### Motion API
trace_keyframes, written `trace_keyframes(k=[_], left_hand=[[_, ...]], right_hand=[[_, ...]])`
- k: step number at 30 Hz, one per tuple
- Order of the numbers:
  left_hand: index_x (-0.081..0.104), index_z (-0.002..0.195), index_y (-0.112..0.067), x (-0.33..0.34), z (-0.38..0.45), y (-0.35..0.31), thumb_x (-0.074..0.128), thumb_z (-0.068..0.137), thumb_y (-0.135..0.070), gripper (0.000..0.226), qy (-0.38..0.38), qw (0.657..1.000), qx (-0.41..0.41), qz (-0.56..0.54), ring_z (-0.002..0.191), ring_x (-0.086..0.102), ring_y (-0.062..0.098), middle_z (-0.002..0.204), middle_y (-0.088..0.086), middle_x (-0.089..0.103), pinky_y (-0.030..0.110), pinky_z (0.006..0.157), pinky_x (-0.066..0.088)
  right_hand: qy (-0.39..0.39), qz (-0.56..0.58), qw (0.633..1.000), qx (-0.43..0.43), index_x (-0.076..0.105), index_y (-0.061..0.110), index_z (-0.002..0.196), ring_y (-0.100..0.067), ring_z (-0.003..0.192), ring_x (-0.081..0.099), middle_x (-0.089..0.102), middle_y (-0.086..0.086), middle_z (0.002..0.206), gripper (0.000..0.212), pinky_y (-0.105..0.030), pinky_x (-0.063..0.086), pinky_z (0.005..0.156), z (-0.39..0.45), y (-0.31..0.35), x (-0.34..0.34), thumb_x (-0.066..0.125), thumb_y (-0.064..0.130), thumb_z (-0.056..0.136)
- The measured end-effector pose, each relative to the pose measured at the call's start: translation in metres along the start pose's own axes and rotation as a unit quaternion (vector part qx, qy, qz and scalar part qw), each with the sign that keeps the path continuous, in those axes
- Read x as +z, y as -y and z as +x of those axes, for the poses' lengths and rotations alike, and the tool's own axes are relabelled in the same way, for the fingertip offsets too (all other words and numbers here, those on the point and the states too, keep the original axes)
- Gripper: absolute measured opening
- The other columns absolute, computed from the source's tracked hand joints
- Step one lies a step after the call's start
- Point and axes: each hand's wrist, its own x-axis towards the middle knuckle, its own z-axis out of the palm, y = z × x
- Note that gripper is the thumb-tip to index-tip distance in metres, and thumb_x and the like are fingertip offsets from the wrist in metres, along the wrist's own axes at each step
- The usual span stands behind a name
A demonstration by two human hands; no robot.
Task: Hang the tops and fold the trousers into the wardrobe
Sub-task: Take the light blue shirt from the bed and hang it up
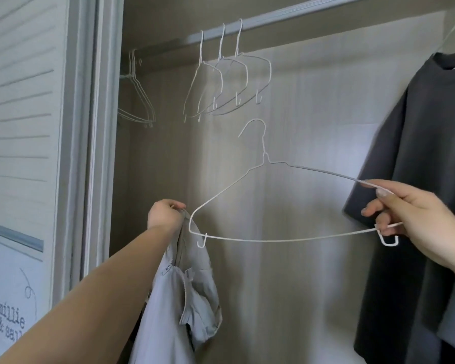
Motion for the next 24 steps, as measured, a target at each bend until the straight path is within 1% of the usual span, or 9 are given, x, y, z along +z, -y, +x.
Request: trace_keyframes(k=[2, 4, 7, 13, 16, 18, 20, 22, 24], left_hand=[[0.068, 0.084, -0.013, 0.006, 0.001, -0.002, 0.050, 0.087, 0.003, 0.025, 0.012, 1.000, 0.005, -0.017, 0.105, 0.061, 0.026, 0.107, 0.009, 0.068, 0.029, 0.092, 0.046], [0.070, 0.093, -0.006, 0.014, -0.001, -0.009, 0.045, 0.089, 0.006, 0.028, 0.029, 0.999, 0.007, -0.030, 0.106, 0.059, 0.025, 0.109, 0.010, 0.066, 0.029, 0.093, 0.044], [0.070, 0.100, -0.001, 0.025, -0.004, -0.023, 0.047, 0.089, 0.007, 0.027, 0.047, 0.997, 0.023, -0.050, 0.102, 0.058, 0.021, 0.105, 0.009, 0.065, 0.023, 0.089, 0.042], [0.069, 0.077, -0.015, 0.040, -0.020, -0.052, 0.049, 0.088, 0.004, 0.030, 0.093, 0.986, 0.050, -0.133, 0.074, 0.055, 0.014, 0.078, 0.001, 0.064, 0.016, 0.064, 0.044], [0.068, 0.068, -0.019, 0.043, -0.031, -0.069, 0.047, 0.090, -0.003, 0.034, 0.122, 0.976, 0.078, -0.165, 0.071, 0.056, 0.014, 0.081, 0.004, 0.067, 0.024, 0.065, 0.043], [0.066, 0.068, -0.014, 0.040, -0.034, -0.077, 0.049, 0.089, -0.006, 0.028, 0.132, 0.970, 0.075, -0.191, 0.071, 0.056, 0.013, 0.083, 0.004, 0.067, 0.020, 0.063, 0.043], [0.060, 0.067, -0.011, 0.038, -0.035, -0.080, 0.057, 0.090, -0.018, 0.024, 0.128, 0.971, 0.083, -0.186, 0.069, 0.054, 0.015, 0.077, 0.006, 0.064, 0.023, 0.064, 0.042], [0.045, 0.056, -0.014, 0.038, -0.032, -0.078, 0.063, 0.089, -0.030, 0.041, 0.112, 0.976, 0.106, -0.153, 0.067, 0.054, 0.016, 0.075, 0.011, 0.062, 0.027, 0.066, 0.038], [0.037, 0.048, -0.016, 0.039, -0.030, -0.073, 0.065, 0.089, -0.026, 0.051, 0.096, 0.981, 0.114, -0.128, 0.058, 0.052, 0.009, 0.068, 0.008, 0.062, 0.025, 0.061, 0.036]], right_hand=[[0.008, -0.005, 1.000, 0.001, 0.065, 0.028, 0.102, -0.008, 0.040, 0.052, 0.068, -0.003, 0.065, 0.019, -0.019, 0.047, 0.040, 0.002, -0.004, 0.005, 0.050, 0.029, 0.092], [0.013, -0.021, 1.000, -0.001, 0.064, 0.025, 0.104, -0.008, 0.039, 0.052, 0.068, -0.002, 0.063, 0.023, -0.018, 0.047, 0.040, 0.003, -0.009, 0.013, 0.043, 0.015, 0.098], [0.019, -0.050, 0.999, -0.011, 0.064, 0.024, 0.105, -0.009, 0.040, 0.054, 0.071, -0.004, 0.069, 0.026, -0.019, 0.047, 0.040, 0.001, -0.014, 0.027, 0.041, 0.011, 0.099], [0.038, -0.086, 0.995, -0.044, 0.063, 0.033, 0.102, -0.015, 0.043, 0.056, 0.073, -0.001, 0.078, 0.031, -0.021, 0.051, 0.046, 0.001, -0.030, 0.047, 0.043, 0.009, 0.098], [0.042, -0.098, 0.992, -0.060, 0.063, 0.035, 0.102, -0.017, 0.045, 0.056, 0.073, -0.001, 0.080, 0.037, -0.022, 0.051, 0.047, -0.002, -0.042, 0.055, 0.042, 0.004, 0.098], [0.037, -0.089, 0.994, -0.058, 0.063, 0.035, 0.103, -0.017, 0.047, 0.058, 0.073, -0.002, 0.081, 0.038, -0.022, 0.051, 0.048, -0.001, -0.048, 0.057, 0.042, 0.003, 0.098], [0.045, -0.068, 0.995, -0.053, 0.062, 0.032, 0.105, -0.016, 0.050, 0.060, 0.073, -0.001, 0.079, 0.035, -0.022, 0.052, 0.048, 0.000, -0.051, 0.058, 0.042, 0.004, 0.098], [0.061, -0.074, 0.994, -0.049, 0.062, 0.028, 0.109, -0.014, 0.059, 0.061, 0.072, -0.001, 0.079, 0.031, -0.023, 0.054, 0.050, 0.002, -0.051, 0.060, 0.043, 0.006, 0.098], [0.084, -0.147, 0.984, -0.055, 0.064, 0.028, 0.112, -0.014, 0.074, 0.063, 0.070, 0.002, 0.083, 0.029, -0.024, 0.056, 0.058, 0.002, -0.054, 0.061, 0.048, 0.009, 0.096]])
